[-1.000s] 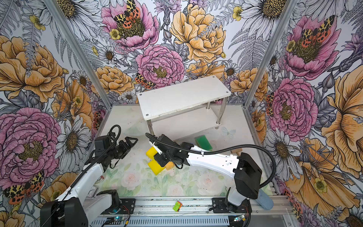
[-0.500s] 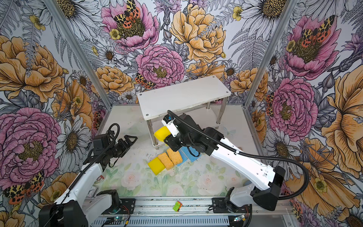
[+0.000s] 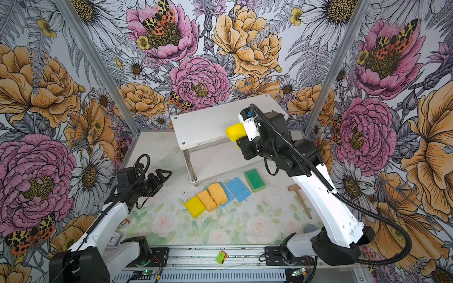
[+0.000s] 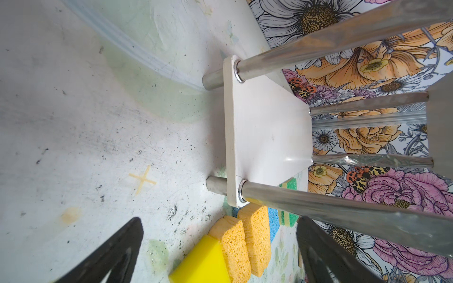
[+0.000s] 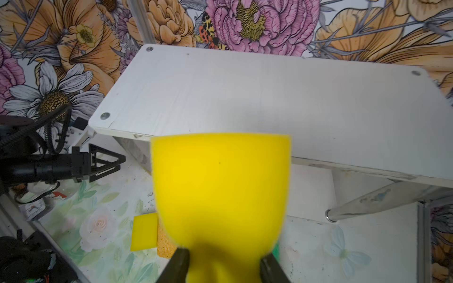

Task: Place and organize the cleaning sponges onto the shelf
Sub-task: 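Carry the yellow sponge with the right gripper under the shelf's top board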

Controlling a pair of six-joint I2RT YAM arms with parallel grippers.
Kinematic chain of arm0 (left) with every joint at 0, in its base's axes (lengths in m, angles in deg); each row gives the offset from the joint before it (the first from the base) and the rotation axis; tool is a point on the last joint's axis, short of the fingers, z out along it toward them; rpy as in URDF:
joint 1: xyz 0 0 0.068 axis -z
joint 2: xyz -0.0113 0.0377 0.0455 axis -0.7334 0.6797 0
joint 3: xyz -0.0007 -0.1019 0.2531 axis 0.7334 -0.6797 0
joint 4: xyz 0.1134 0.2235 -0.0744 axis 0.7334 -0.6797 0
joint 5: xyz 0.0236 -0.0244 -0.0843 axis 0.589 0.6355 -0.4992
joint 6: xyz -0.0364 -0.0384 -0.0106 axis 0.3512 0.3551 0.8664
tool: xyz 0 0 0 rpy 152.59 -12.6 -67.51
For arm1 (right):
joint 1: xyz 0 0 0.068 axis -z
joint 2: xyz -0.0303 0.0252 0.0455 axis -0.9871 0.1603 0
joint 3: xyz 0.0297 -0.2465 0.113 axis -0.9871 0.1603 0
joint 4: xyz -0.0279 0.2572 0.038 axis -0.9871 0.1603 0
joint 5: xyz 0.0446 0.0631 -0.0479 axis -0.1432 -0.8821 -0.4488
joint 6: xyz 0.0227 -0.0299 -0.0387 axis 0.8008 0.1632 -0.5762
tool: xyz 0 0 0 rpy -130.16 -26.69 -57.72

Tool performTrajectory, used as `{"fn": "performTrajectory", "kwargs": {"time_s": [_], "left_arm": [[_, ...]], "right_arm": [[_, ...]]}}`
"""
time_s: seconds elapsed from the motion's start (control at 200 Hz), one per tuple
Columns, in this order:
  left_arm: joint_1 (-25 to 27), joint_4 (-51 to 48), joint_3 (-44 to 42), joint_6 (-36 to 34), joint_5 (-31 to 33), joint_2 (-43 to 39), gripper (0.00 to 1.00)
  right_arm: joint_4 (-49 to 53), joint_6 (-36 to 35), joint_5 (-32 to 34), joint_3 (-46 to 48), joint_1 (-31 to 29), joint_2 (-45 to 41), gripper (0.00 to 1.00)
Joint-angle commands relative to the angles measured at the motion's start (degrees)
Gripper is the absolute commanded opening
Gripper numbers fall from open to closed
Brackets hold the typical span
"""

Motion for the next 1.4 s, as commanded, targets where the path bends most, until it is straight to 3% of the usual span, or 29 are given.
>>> {"fn": "performTrajectory", "kwargs": {"time_s": [0.0, 0.265, 0.57, 1.051, 1.396], "left_arm": [[-0.5, 0.3, 2.3, -0.1, -1.2, 0.8, 0.99], [-0.4, 0.3, 1.9, 0.3, -0.8, 0.6, 0.99], [-0.4, 0.3, 2.0, 0.2, -0.5, 1.6, 0.99], [-0.3, 0.3, 1.9, 0.9, -0.8, 1.2, 0.99], [0.6, 0.3, 0.7, 2.6, -0.1, -0.5, 0.99]], "right_arm": [[2.4, -3.6, 0.5, -4.4, 4.2, 2.6, 0.39], [2.9, -5.8, -3.6, -5.7, 12.6, 5.8, 0.38], [1.0, -5.4, -6.7, 5.8, 18.3, 3.1, 0.37], [-18.2, -3.9, -14.0, 33.6, 25.2, -4.9, 0.37], [-33.6, -4.3, -16.4, 47.3, 29.8, -3.3, 0.36]]}}
